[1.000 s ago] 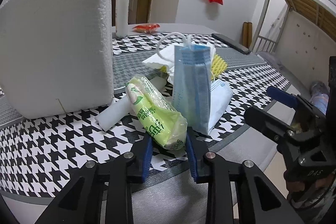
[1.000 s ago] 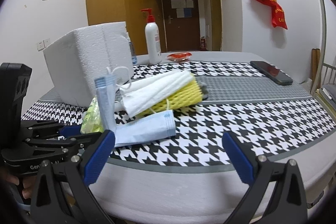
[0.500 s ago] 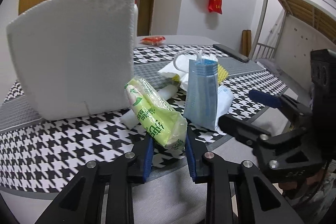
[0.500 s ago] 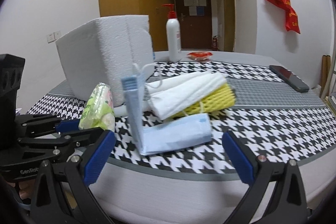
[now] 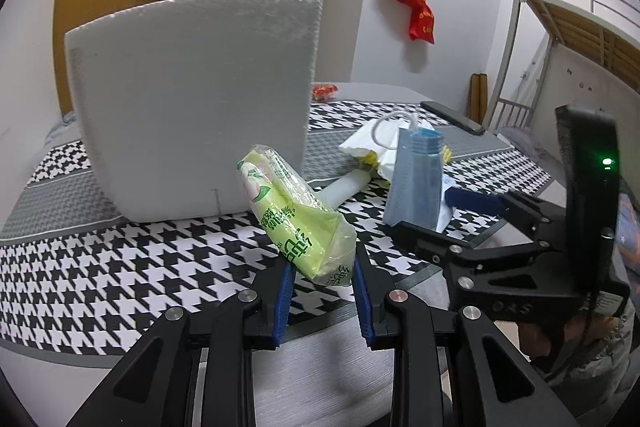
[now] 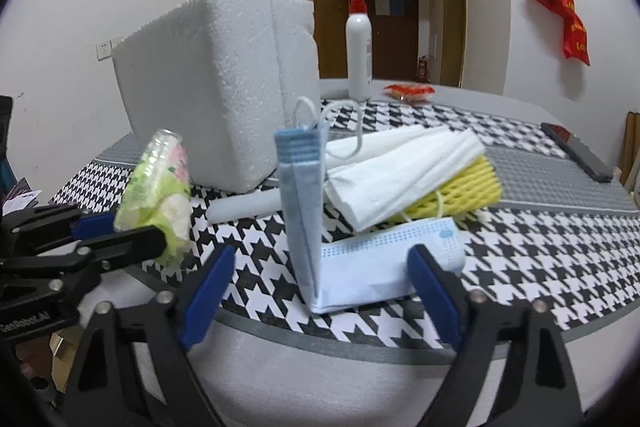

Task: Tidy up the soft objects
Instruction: 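Close the left tool on the green wipes packet while the right tool grips the blue mask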

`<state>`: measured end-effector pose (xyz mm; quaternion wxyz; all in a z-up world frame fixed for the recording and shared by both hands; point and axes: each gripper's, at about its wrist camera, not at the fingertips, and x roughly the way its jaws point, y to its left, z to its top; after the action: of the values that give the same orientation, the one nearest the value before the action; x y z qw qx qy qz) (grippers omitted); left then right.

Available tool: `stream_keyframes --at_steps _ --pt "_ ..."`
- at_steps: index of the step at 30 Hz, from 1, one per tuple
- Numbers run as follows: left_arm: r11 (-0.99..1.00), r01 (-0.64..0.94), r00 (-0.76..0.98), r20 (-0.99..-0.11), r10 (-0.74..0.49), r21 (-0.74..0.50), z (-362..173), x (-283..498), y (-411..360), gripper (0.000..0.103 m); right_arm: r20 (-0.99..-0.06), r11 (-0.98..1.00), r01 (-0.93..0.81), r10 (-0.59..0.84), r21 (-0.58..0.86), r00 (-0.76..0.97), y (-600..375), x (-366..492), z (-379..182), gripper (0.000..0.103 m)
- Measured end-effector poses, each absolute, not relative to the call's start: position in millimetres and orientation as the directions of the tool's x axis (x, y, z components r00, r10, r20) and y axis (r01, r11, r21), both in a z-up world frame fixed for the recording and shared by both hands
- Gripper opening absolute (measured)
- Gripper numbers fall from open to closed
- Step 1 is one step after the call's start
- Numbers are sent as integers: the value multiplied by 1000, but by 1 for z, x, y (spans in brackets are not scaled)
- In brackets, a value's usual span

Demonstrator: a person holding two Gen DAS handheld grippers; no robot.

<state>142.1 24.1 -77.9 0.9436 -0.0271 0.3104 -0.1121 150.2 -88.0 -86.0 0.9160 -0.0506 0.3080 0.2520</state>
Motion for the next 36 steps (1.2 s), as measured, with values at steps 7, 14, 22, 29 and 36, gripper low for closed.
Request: stream_keyframes --at_steps 7,14,22,29,36 --pt "975 179 790 -572 -221 -130 -77 132 37 29 -632 882 -467 392 53 668 -82 162 -95 58" --pt "976 176 803 -554 -219 -131 -74 119 40 29 -647 873 -483 409 71 644 -80 158 -92 25" --pt "978 171 821 -530 -209 -120 -65 101 43 29 -620 869 -489 425 77 659 -82 137 -78 15" --pt "979 170 836 -509 -204 -113 -57 88 42 29 -589 868 -493 431 63 683 -87 120 -62 13" --pt "980 169 850 -488 -198 -103 -49 77 43 29 -549 869 -492 434 47 714 -90 108 -43 13"
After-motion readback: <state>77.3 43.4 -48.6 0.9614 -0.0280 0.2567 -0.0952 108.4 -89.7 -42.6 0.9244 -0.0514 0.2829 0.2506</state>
